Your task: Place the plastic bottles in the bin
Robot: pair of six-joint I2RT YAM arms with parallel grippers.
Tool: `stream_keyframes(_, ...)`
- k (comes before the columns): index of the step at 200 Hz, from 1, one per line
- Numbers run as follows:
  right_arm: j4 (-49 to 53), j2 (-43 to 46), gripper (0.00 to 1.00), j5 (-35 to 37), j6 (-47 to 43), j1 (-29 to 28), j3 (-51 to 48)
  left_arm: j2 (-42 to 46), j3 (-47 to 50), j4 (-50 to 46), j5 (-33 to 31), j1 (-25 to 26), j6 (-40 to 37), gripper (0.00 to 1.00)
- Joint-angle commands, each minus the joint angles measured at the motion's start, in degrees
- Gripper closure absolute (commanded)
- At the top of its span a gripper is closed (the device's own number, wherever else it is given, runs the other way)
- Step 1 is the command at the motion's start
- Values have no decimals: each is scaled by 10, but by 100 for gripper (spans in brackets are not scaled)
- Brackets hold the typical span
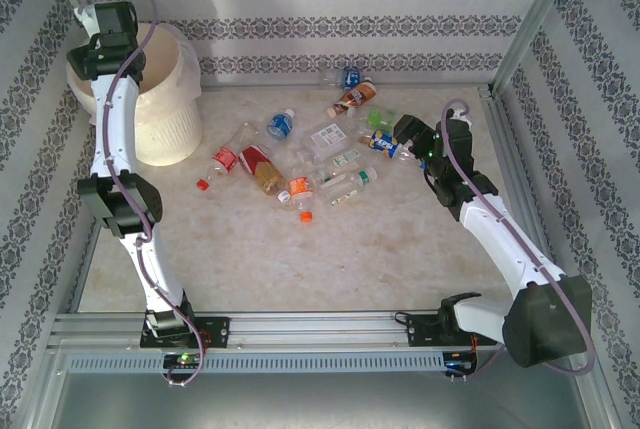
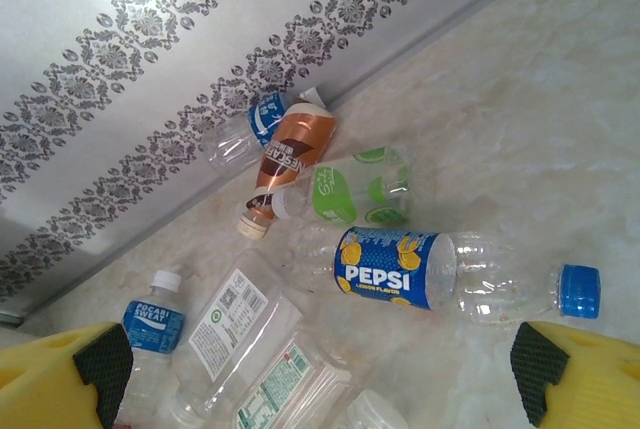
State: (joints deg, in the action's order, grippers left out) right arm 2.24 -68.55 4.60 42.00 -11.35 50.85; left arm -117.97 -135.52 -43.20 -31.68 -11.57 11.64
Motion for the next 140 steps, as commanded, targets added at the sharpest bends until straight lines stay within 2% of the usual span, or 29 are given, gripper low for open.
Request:
stream_keyframes(1, 6, -5, 2, -14, -4, 6, 16, 29, -12, -45, 43, 28, 37, 8)
stream_keyframes(32, 0, -6, 2, -22, -9, 5, 14, 73, 40, -25, 98, 70, 57, 4)
stream_keyframes(59, -17, -2, 2, -31, -36, -3, 7, 105, 90, 0, 121, 127, 64, 1)
stream_keyframes(91, -29, 10, 2, -5, -82, -28, -6, 147, 186, 44, 131, 207, 101, 0)
stream_keyframes(121, -43, 17, 2, 15, -126, -46, -20, 176, 276, 70, 90, 291, 130, 0)
stream_keyframes(140, -48, 18, 2, 16, -142, -51, -25, 195, 340, 91, 93, 327, 161, 0)
